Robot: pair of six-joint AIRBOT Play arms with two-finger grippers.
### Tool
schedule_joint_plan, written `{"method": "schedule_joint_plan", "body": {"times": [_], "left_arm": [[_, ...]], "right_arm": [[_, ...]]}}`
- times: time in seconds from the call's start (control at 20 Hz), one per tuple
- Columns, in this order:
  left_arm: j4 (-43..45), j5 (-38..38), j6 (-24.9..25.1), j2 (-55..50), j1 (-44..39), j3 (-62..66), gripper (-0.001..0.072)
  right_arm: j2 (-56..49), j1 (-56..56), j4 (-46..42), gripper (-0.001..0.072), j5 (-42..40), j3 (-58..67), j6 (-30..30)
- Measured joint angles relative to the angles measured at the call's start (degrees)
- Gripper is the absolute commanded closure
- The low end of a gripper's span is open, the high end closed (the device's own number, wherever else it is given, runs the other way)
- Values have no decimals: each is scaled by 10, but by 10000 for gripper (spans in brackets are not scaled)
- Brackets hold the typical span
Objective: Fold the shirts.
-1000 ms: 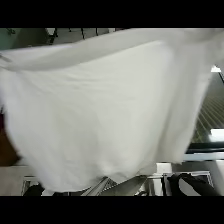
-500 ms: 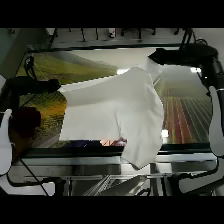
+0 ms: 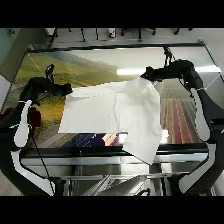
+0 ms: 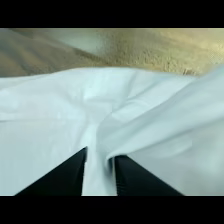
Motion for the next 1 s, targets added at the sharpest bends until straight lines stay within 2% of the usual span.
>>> {"method": "schedule_joint_plan", "body": {"times": [0.05, 0.2, 0.45, 0.6, 0.75, 0.9, 0.95, 1.0], "left_arm": [[0, 9, -2, -8, 0, 11, 40], [12, 61, -9, -22, 15, 61, 41], [65, 221, -50, -28, 91, 118, 41], [78, 301, -58, -19, 137, 52, 41], [82, 315, -49, -1, 161, -47, 41], [49, 312, -25, 16, 165, -126, 42], [39, 306, -18, 19, 163, -144, 55], [26, 306, -12, 21, 157, -162, 187]], "right_arm": [[-6, -1, 0, 423, -11, 0, 4], [-7, -18, 0, 424, -63, 0, 11], [54, -87, -55, 425, -193, -55, 43], [137, -133, -96, 424, -214, -176, 47], [229, -190, -117, 420, -194, -316, 45], [294, -241, -126, 401, -178, -422, 35], [305, -252, -129, 401, -171, -446, 32], [314, -260, -130, 401, -170, -469, 31]]}}
